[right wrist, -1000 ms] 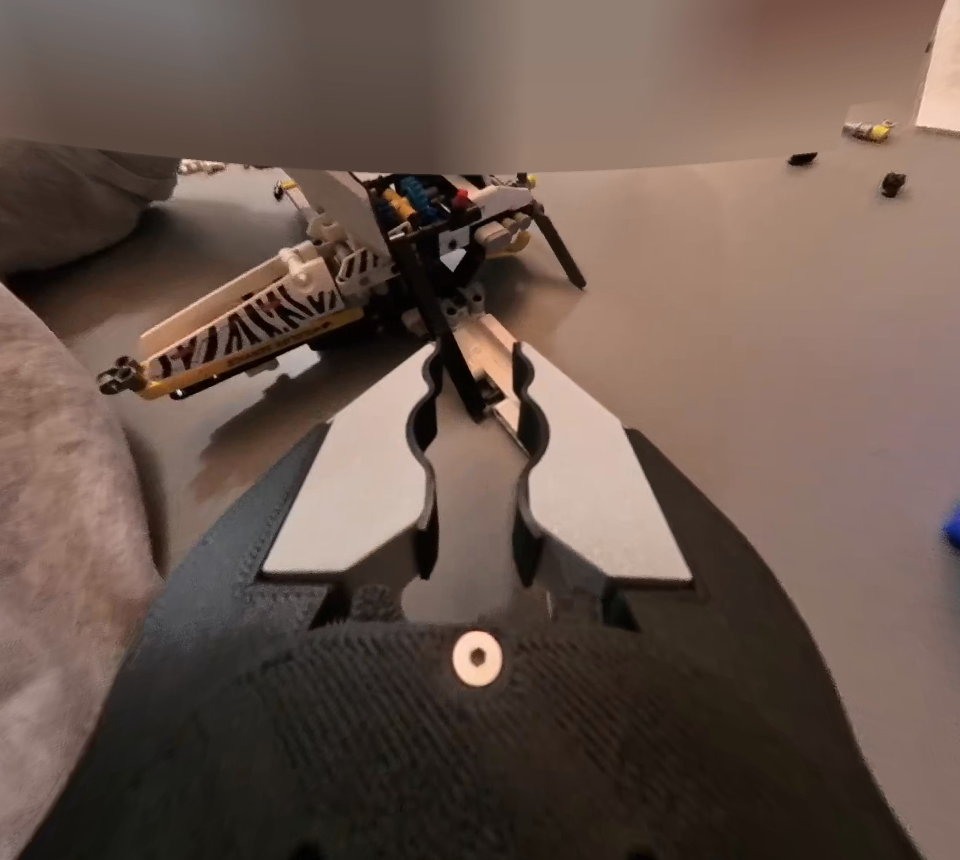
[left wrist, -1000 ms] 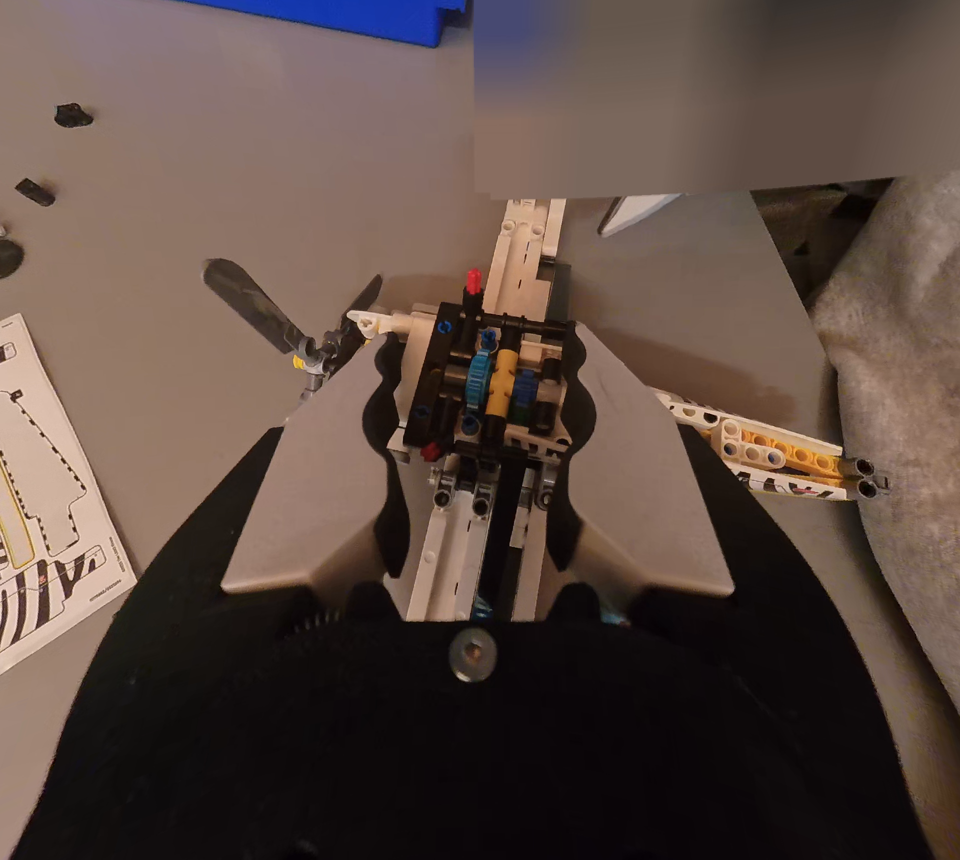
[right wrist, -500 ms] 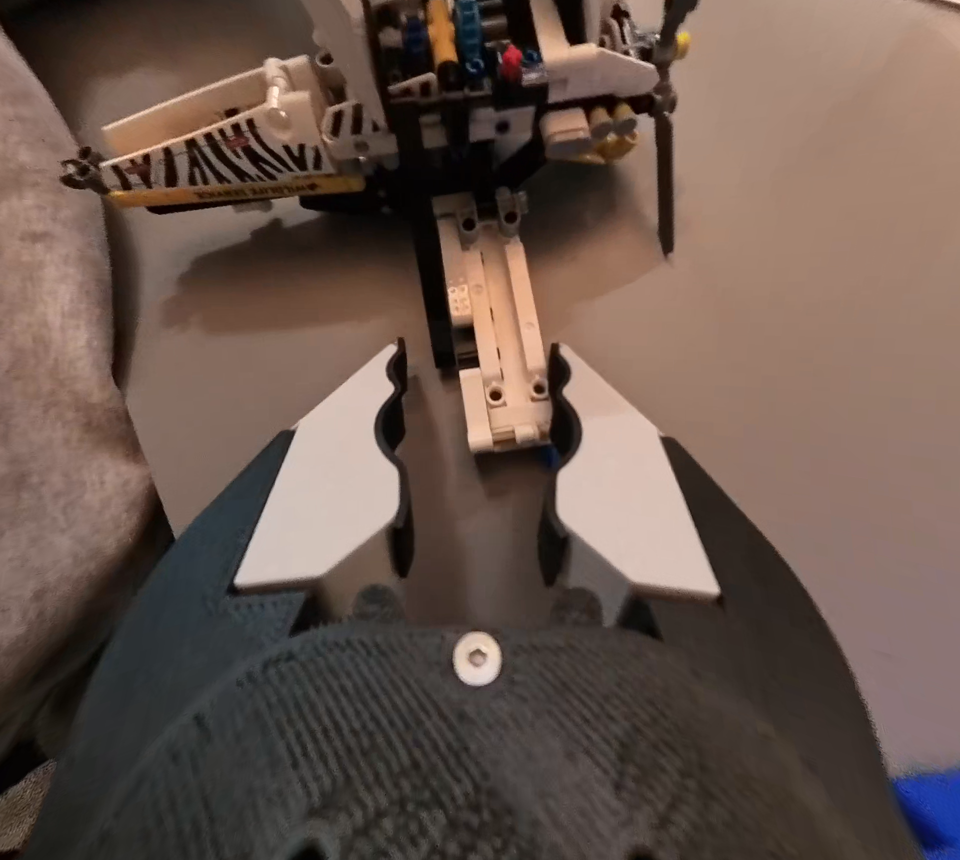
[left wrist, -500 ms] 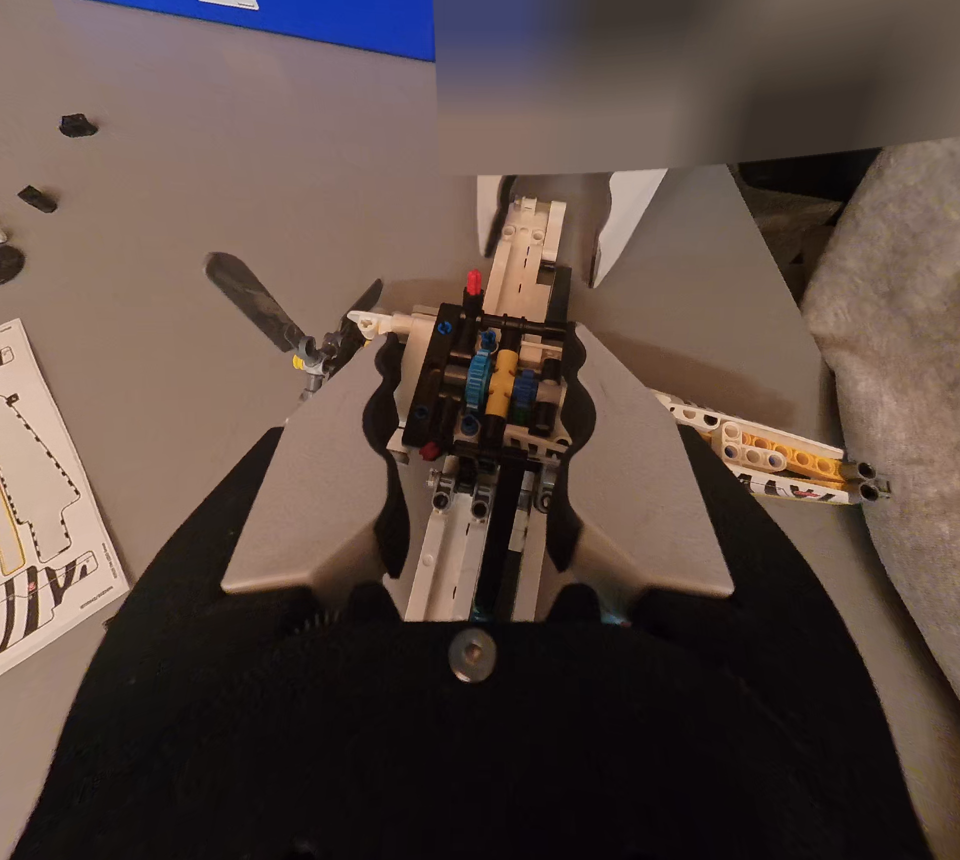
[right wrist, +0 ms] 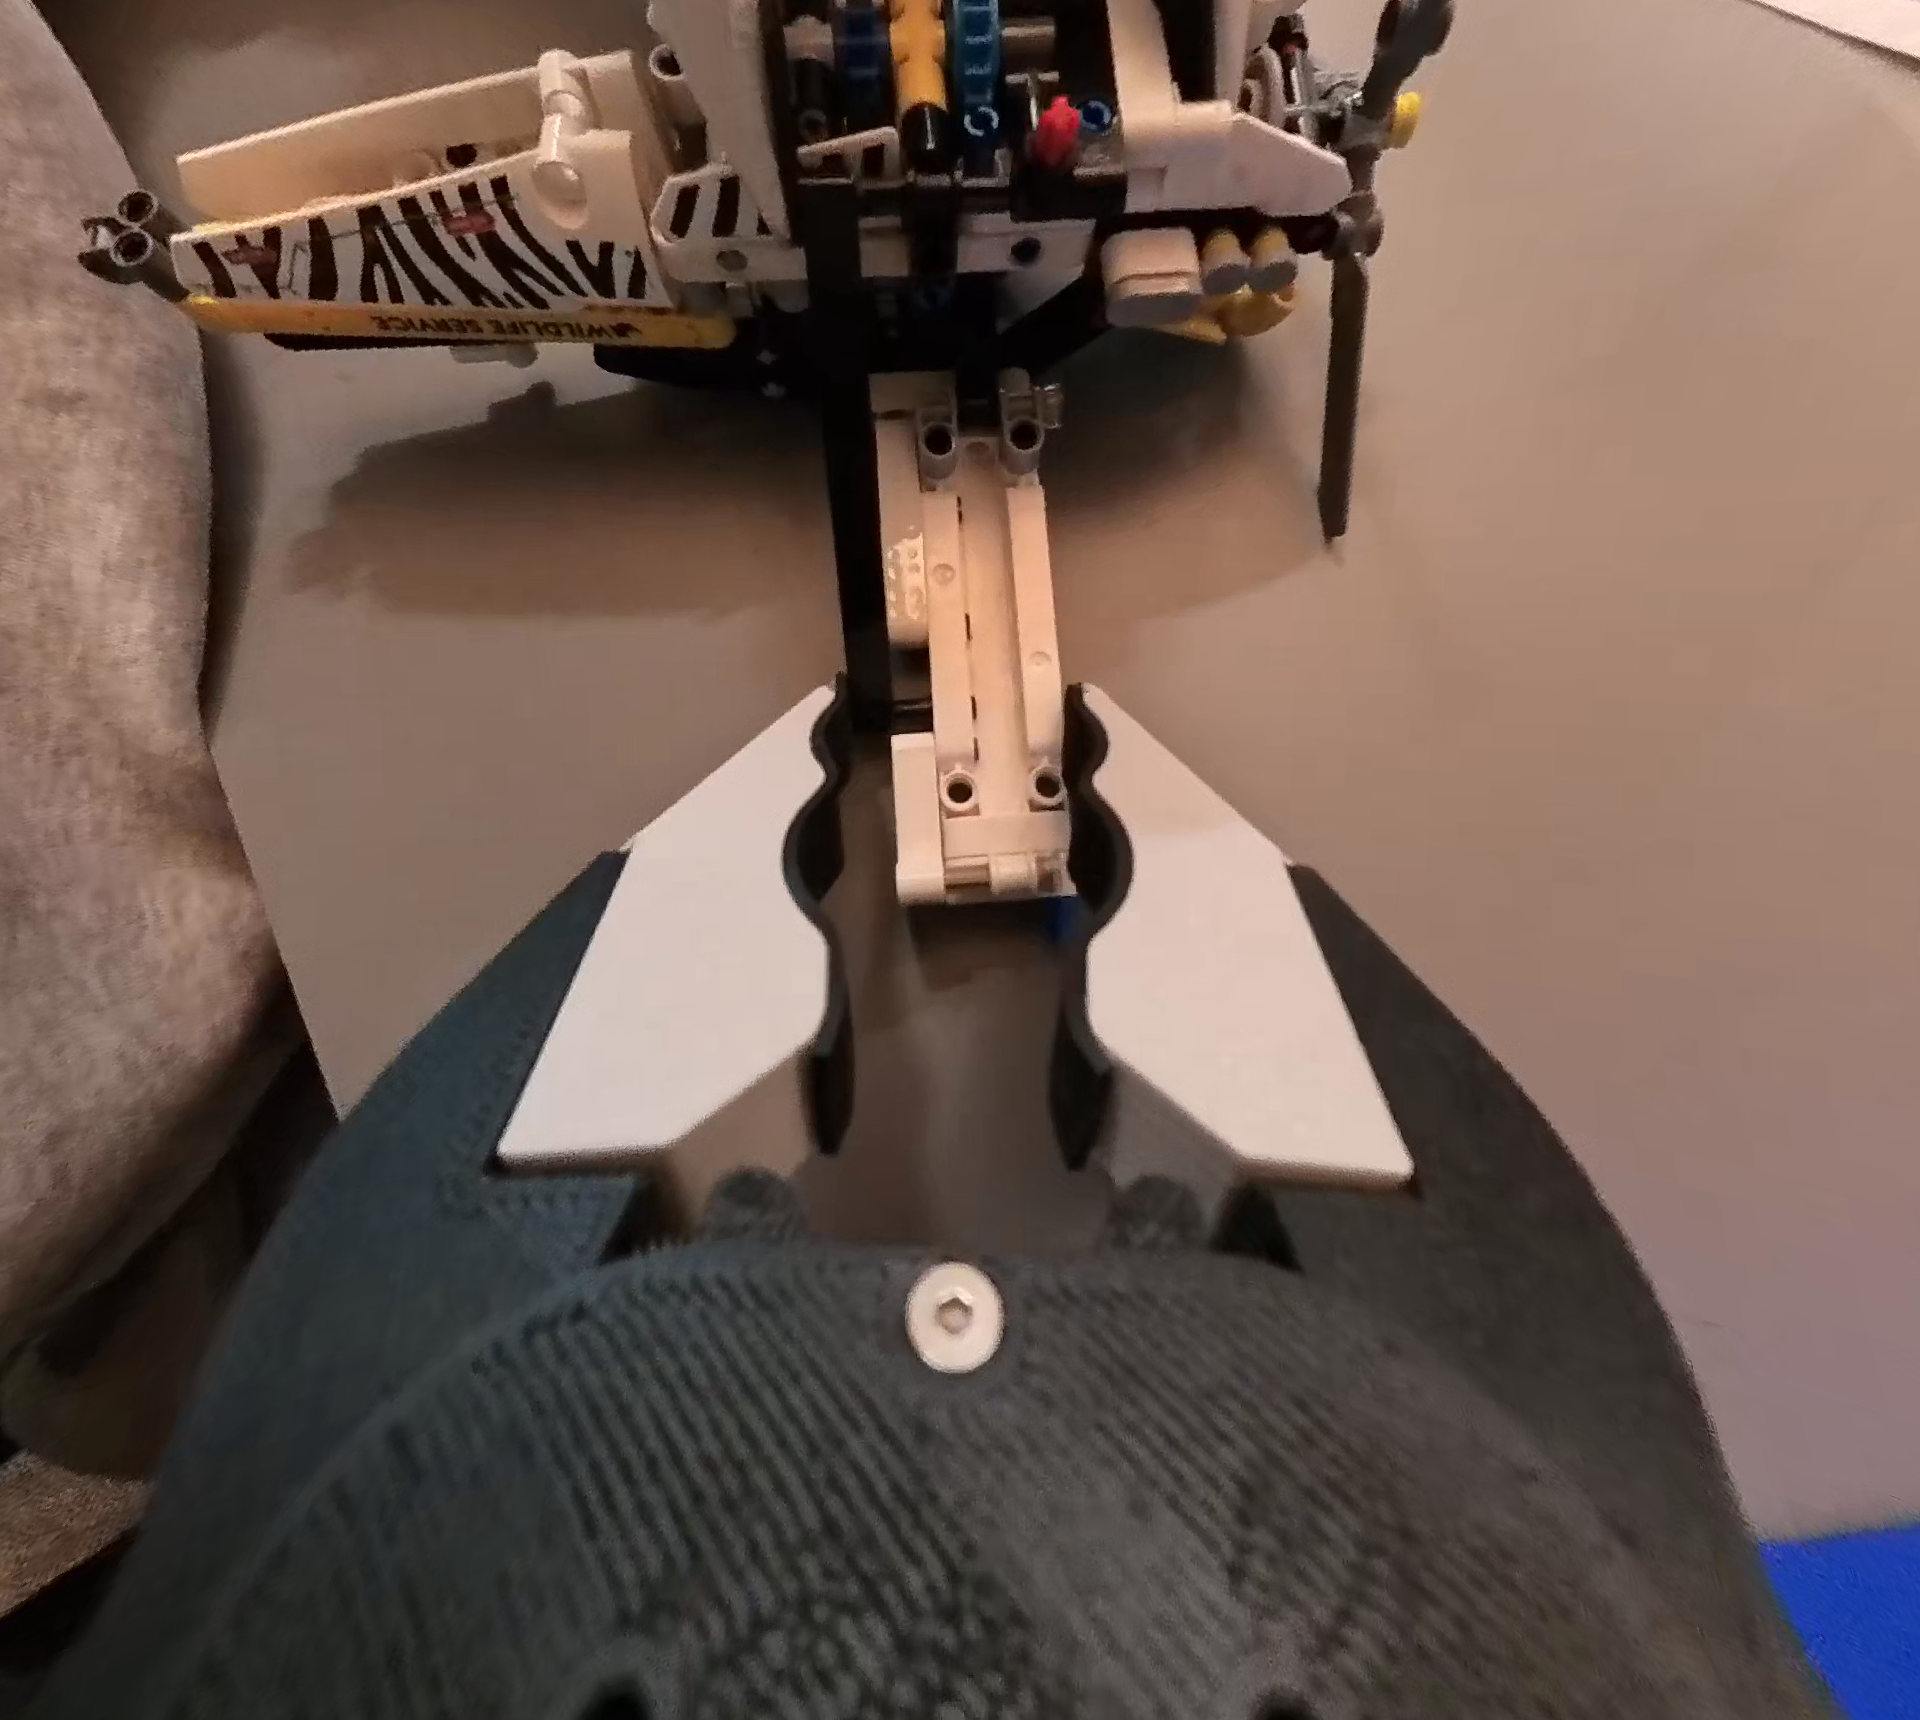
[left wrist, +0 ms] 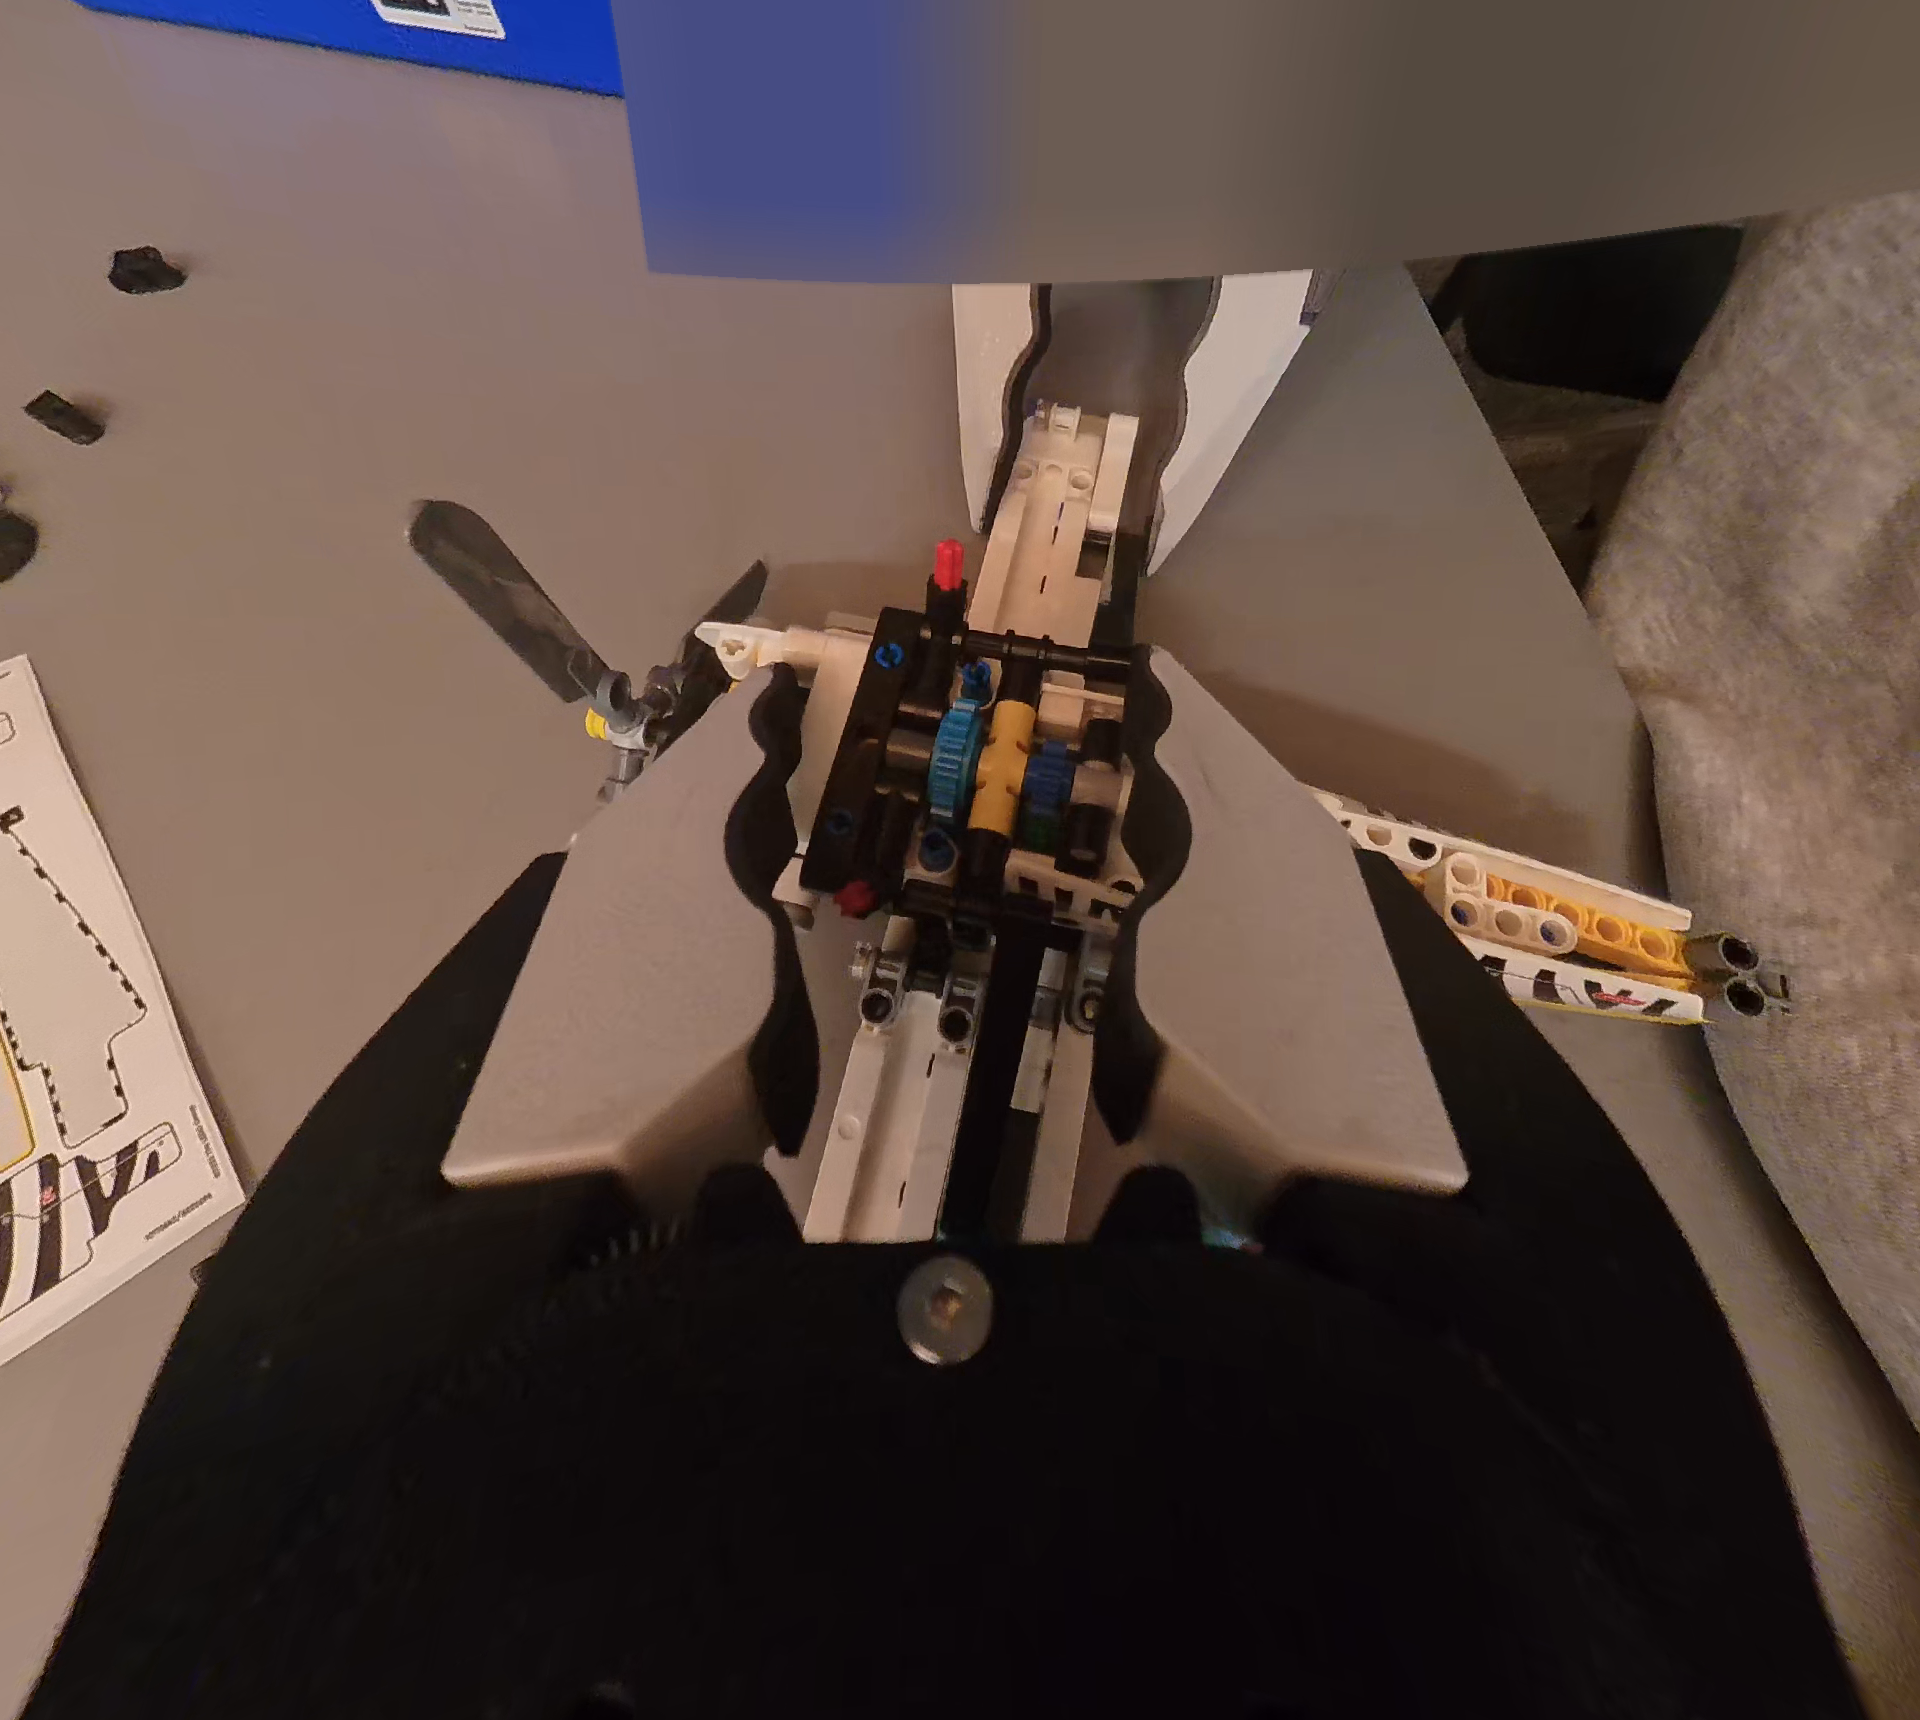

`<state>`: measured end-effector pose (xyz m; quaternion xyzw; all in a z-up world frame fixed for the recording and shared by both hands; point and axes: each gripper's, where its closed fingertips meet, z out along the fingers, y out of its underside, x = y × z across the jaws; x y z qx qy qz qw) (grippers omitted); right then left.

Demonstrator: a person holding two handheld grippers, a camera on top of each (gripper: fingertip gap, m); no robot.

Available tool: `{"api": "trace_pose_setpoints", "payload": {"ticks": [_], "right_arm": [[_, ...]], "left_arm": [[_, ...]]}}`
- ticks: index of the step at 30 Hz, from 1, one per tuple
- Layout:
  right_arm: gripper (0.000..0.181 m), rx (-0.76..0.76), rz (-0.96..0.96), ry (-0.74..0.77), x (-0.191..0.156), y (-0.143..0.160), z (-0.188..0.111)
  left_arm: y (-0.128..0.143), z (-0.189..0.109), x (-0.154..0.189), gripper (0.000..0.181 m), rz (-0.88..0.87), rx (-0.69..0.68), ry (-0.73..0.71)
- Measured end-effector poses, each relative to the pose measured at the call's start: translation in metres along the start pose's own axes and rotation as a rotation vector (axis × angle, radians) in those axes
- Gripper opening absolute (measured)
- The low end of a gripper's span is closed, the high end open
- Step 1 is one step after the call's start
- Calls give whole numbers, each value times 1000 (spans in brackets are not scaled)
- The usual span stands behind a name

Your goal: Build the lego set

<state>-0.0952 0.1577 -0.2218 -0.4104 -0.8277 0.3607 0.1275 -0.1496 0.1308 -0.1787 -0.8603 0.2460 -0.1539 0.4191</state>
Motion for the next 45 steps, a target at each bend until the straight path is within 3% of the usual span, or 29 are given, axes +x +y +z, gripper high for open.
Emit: {"api": "trace_pose_setpoints", "payload": {"ticks": [28, 32, 38, 45], "right_arm": [[38, -18, -133, 22, -4, 0, 0], [39, -7, -69, -17, -4, -1, 0], [39, -78, -155, 6, -4, 2, -1], [38, -16, -132, -8, -5, 2, -1]], "left_arm": [[0, 0, 1, 65, -2, 1, 4], [0, -1, 2, 64, 8, -2, 5], [0, -1, 2, 64, 5, 11, 14], [-1, -1, 3, 64, -1, 37, -10]]}}
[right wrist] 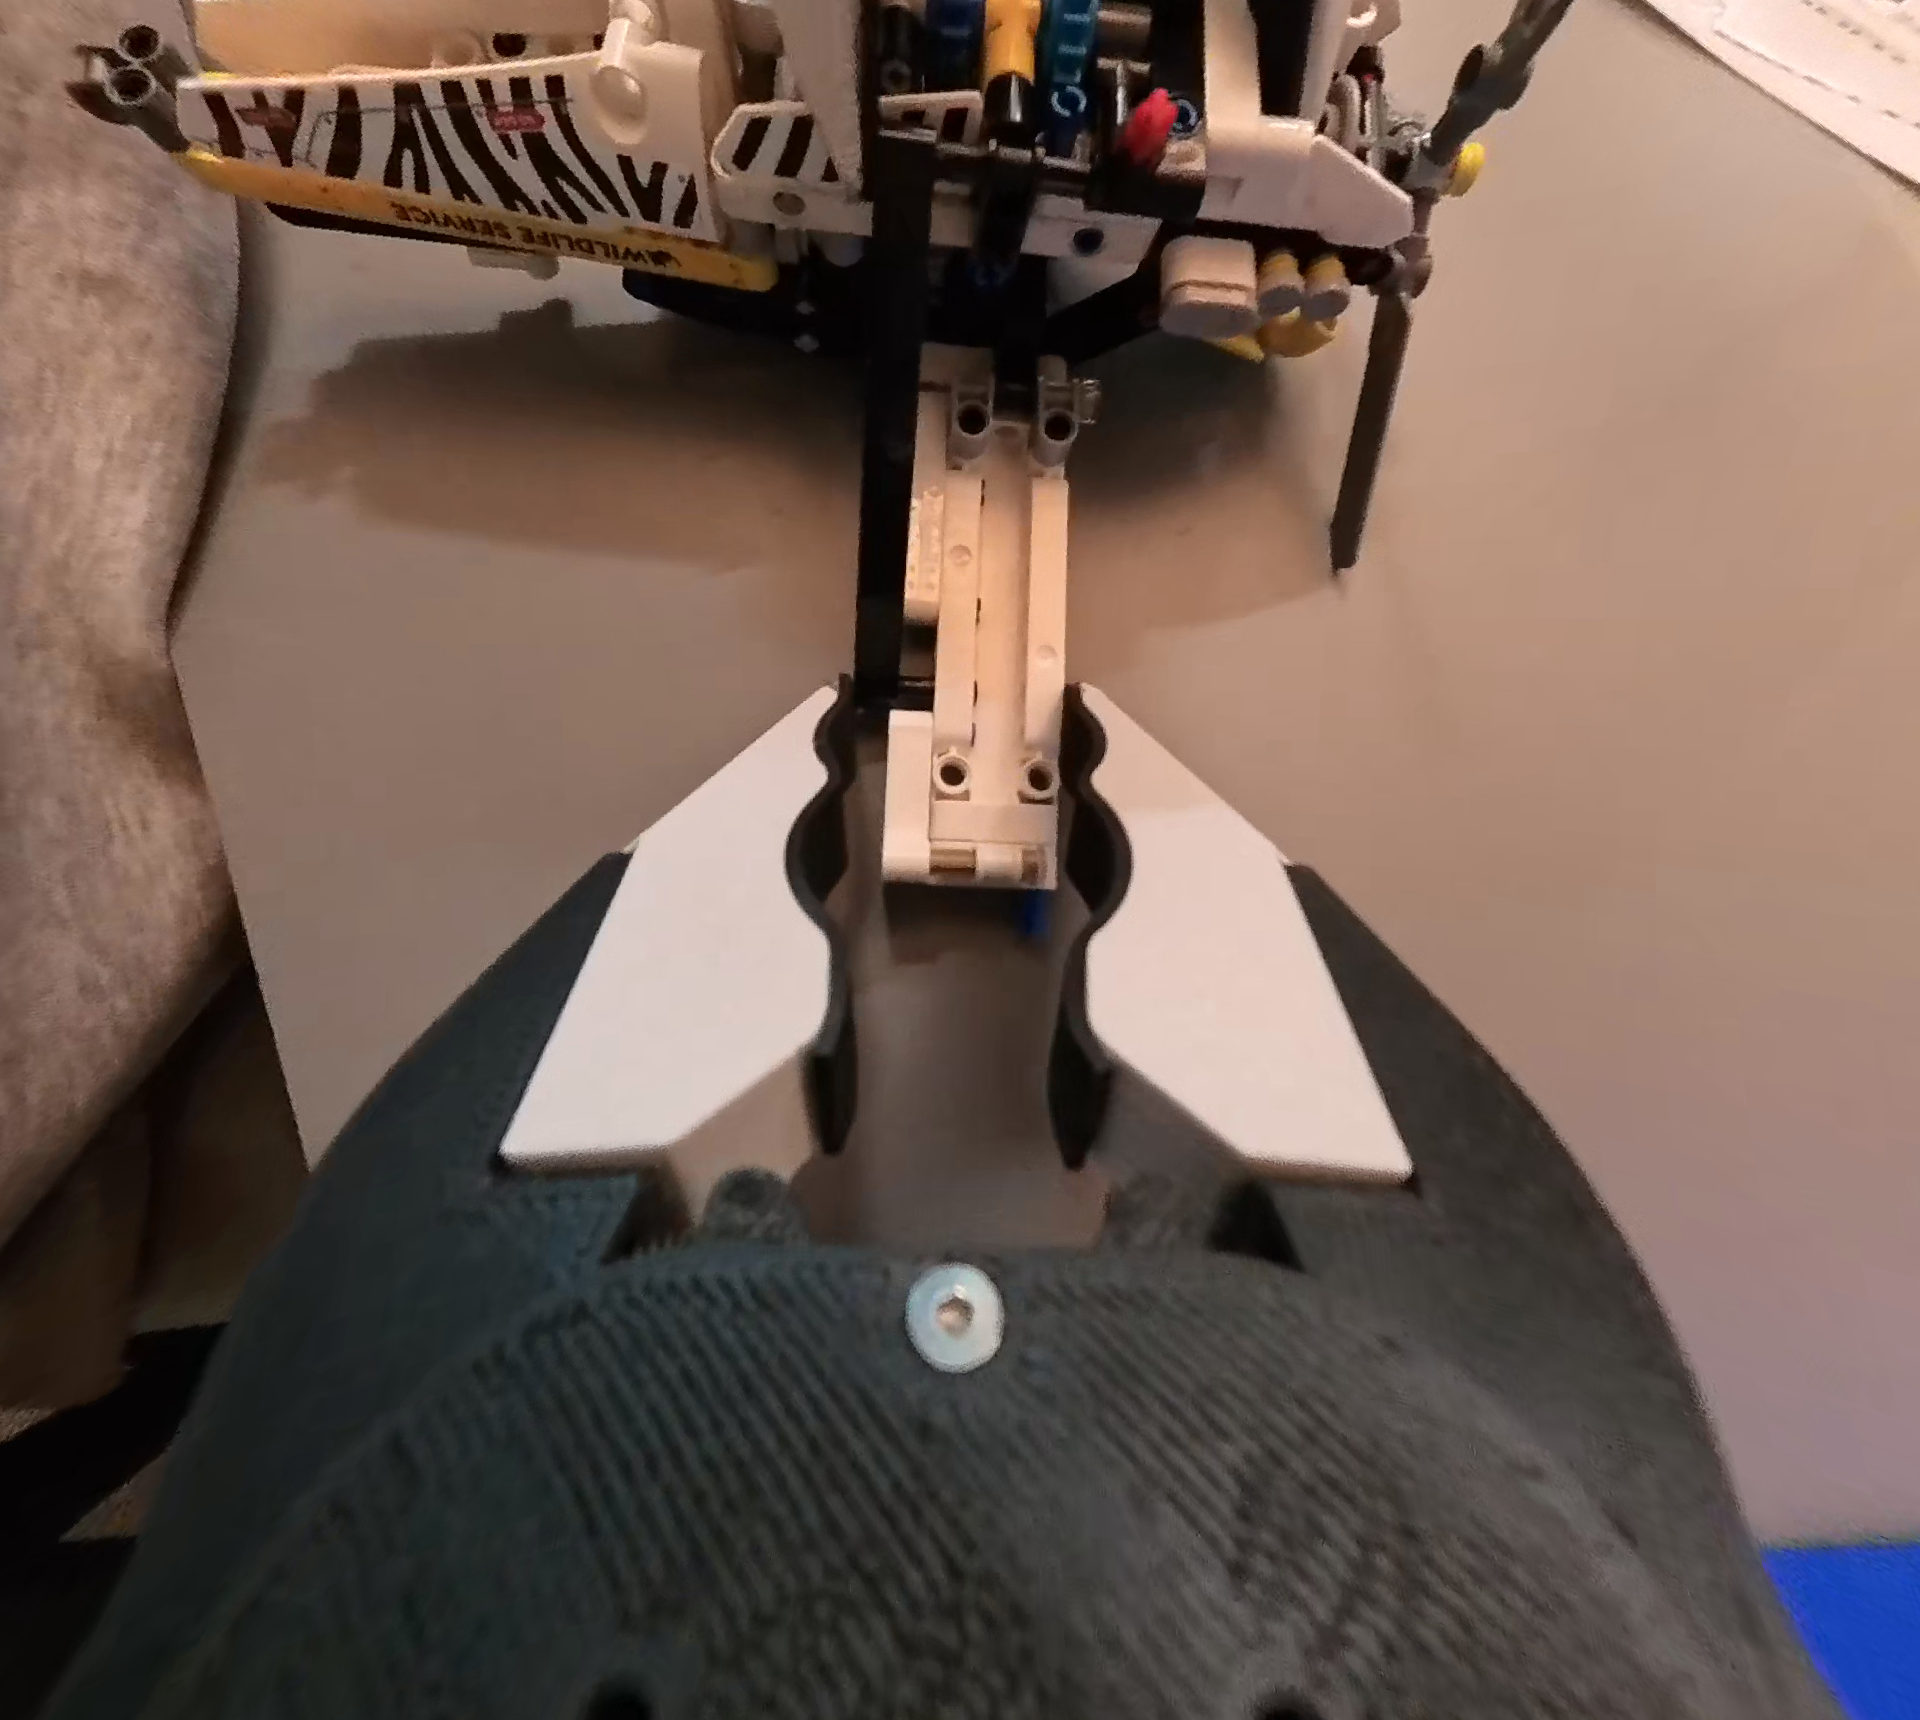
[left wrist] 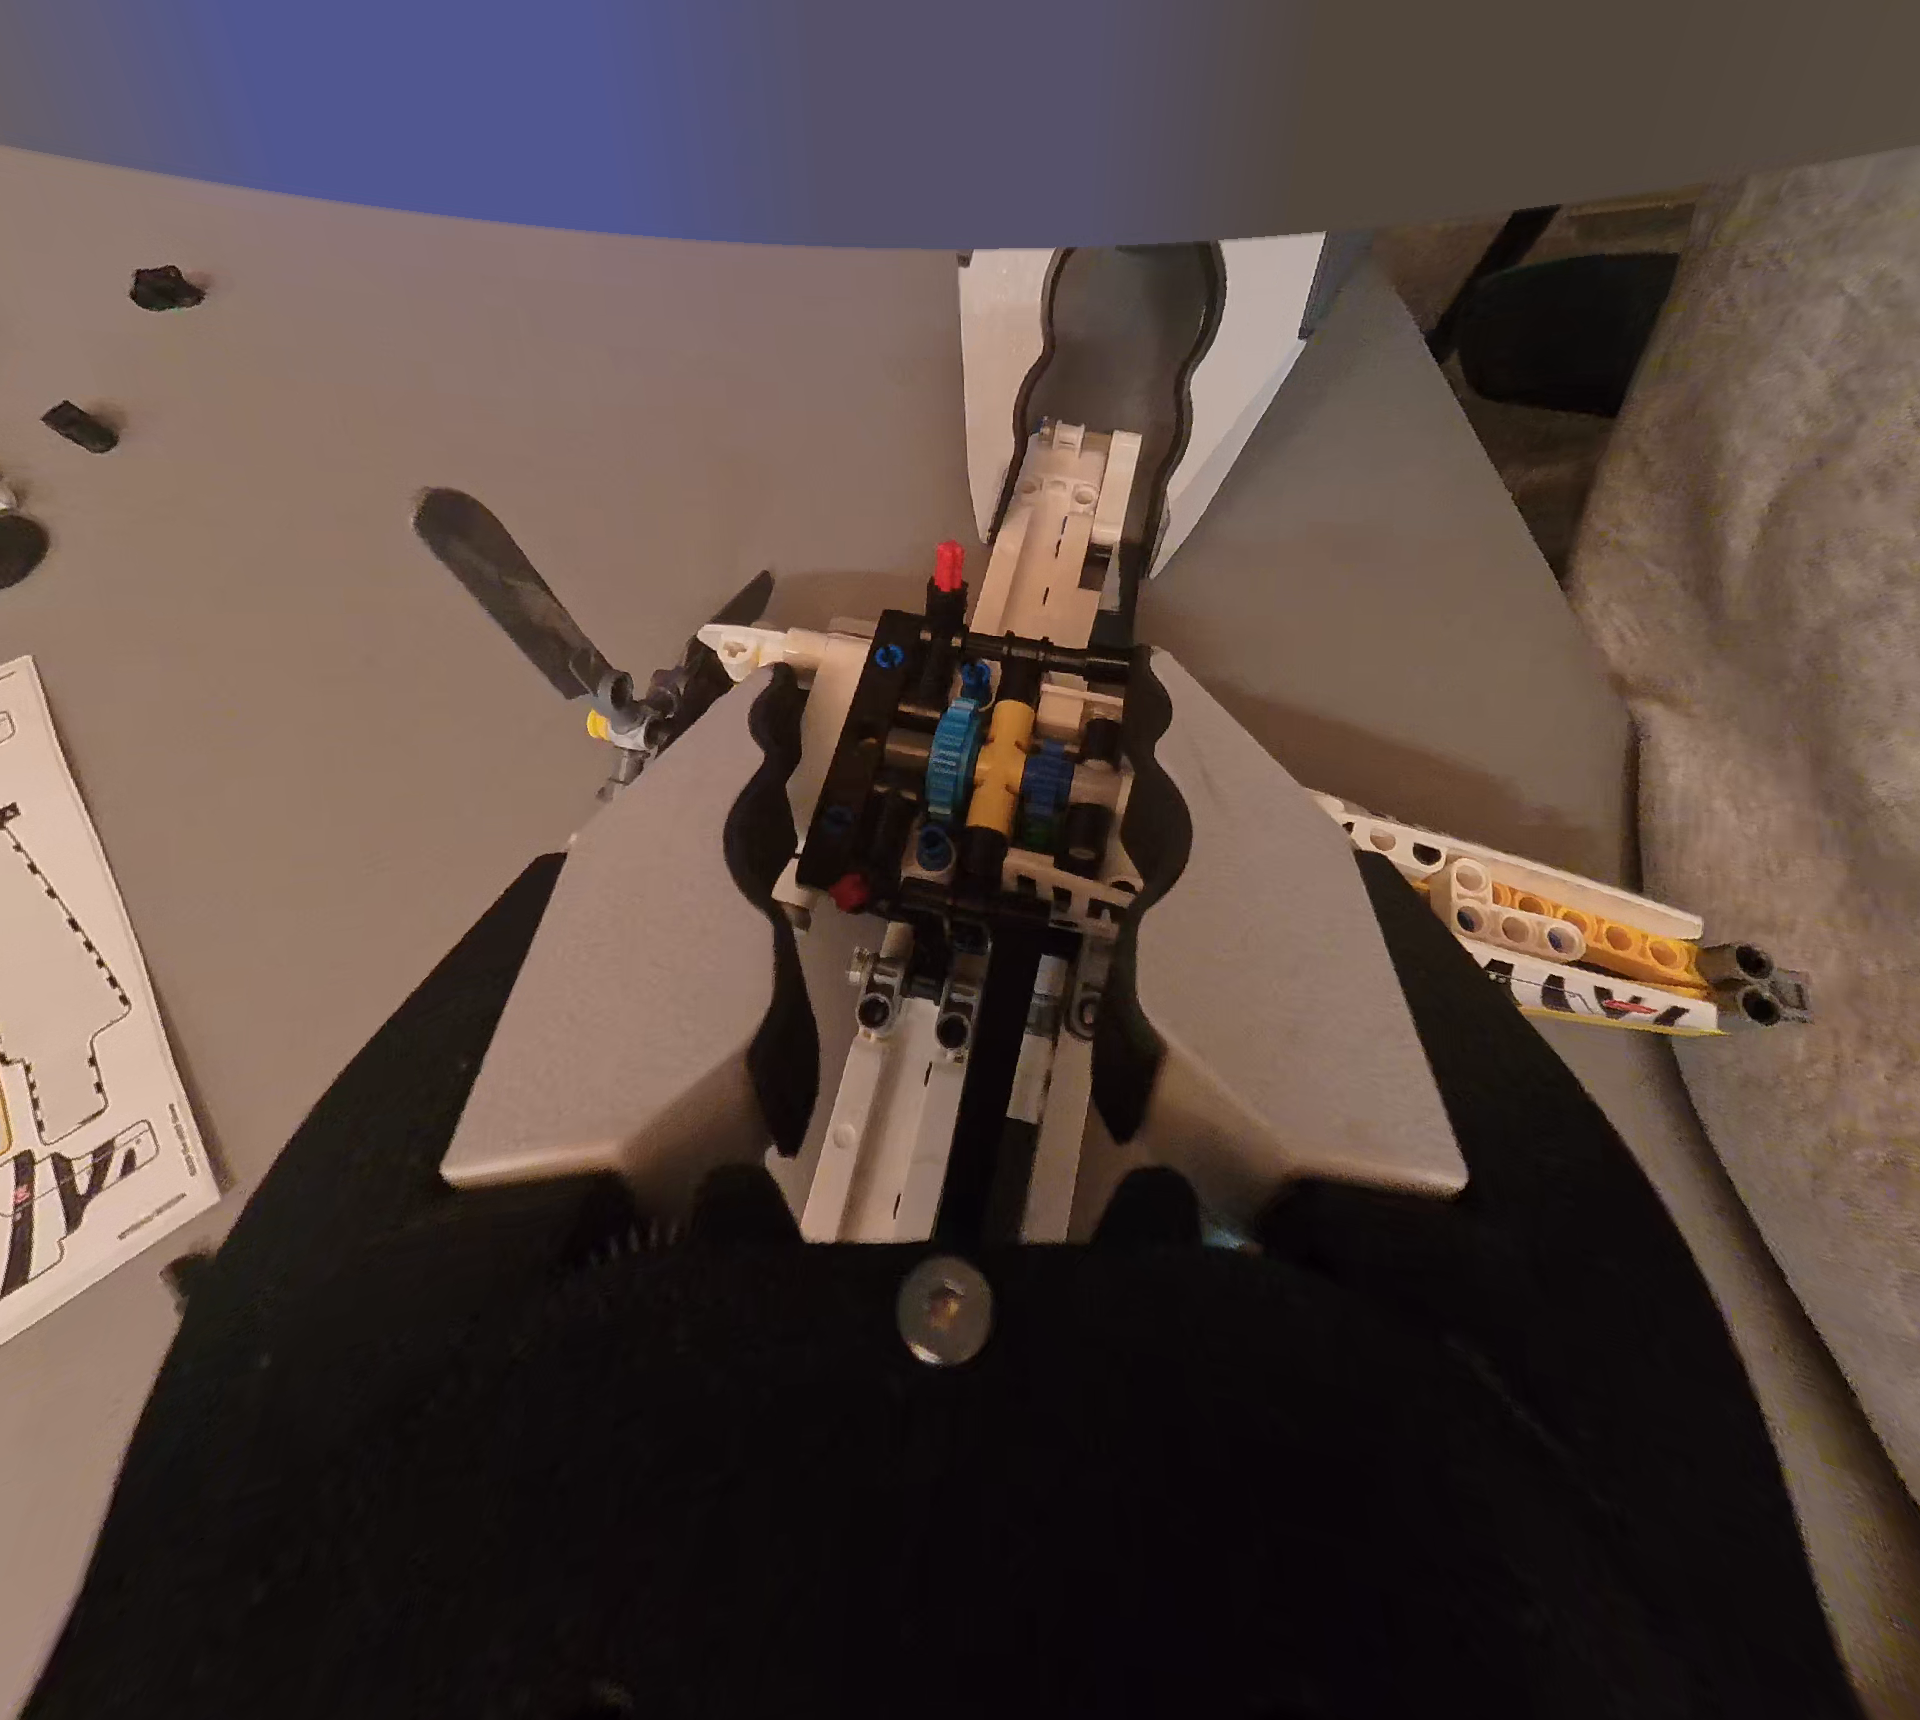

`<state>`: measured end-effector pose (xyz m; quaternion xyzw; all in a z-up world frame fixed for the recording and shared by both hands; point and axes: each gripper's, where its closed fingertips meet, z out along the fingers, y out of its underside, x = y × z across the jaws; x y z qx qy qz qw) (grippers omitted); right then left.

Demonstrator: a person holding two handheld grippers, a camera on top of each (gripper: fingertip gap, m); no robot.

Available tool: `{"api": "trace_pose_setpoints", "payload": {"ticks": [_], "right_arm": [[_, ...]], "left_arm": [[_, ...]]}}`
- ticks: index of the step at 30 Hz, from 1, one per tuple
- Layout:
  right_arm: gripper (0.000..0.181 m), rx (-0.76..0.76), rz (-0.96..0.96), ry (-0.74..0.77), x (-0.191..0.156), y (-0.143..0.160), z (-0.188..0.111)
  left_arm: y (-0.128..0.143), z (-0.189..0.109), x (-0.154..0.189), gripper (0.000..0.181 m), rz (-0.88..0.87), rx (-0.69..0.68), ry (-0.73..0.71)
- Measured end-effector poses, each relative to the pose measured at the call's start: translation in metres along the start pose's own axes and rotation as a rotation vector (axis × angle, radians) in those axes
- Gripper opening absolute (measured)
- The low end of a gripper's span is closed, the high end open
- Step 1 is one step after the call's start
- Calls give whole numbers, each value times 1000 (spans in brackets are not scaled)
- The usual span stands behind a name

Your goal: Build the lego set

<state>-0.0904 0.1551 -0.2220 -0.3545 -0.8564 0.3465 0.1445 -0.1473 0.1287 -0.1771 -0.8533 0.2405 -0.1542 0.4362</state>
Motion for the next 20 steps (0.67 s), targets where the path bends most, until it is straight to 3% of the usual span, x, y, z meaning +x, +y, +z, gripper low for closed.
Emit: {"api": "trace_pose_setpoints", "payload": {"ticks": [20], "right_arm": [[38, 83, 125, 116, -7, -1, 1]], "left_arm": [[-1, 0, 8, 64, -2, 7, 77]]}}
